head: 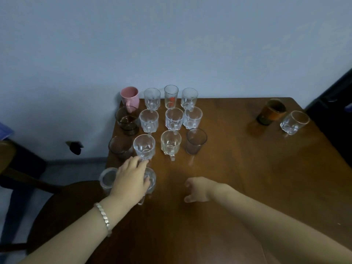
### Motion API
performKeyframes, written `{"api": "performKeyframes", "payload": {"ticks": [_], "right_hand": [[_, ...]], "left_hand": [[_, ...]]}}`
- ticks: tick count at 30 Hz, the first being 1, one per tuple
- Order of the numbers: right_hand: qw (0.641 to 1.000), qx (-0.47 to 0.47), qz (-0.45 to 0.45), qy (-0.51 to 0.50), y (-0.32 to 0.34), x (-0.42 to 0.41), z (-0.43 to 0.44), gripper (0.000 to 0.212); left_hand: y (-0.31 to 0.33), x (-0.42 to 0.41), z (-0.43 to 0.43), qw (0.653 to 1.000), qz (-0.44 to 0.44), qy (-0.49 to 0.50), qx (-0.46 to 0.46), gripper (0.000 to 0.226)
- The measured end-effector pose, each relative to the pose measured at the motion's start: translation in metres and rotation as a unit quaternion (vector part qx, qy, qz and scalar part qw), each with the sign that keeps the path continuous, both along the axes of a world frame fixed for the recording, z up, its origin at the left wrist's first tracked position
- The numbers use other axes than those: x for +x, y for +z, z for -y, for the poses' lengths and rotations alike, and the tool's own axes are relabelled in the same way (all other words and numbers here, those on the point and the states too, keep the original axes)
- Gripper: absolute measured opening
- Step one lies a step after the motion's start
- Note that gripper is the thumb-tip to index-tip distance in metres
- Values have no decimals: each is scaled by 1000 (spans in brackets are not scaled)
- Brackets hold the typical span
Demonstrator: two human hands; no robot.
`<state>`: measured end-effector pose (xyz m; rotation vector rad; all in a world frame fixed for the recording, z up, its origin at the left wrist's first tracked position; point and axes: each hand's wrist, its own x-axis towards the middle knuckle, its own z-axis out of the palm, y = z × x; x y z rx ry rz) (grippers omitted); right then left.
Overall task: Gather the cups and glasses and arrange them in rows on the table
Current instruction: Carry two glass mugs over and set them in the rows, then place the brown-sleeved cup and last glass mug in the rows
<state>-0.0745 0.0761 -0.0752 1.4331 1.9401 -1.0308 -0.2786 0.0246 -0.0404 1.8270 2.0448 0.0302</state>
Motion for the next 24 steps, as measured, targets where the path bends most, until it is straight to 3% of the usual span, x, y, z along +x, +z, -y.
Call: {"api": "performKeyframes", "payload": {"ticks": [2,8,14,18,24], "right_hand": [[1000,4,15,-6,5,33,-4,62],[996,17,39,-72,14,163,-18,60],[984,99,57,-134,28,312,-68,50],[960,196,13,-198,33,389,-135,49],[925,273,0,-263,18,441,-248,82]], "left_hand": [[10,37,-11,997,39,-56,-28,50],[18,162,-58,980,41,-162,-106,37],[19,286,-111,978,59,-170,-103,36],[9,352,-139,981,74,-146,-103,38],[-4,407,-180,985,41,-122,-116,35]]}}
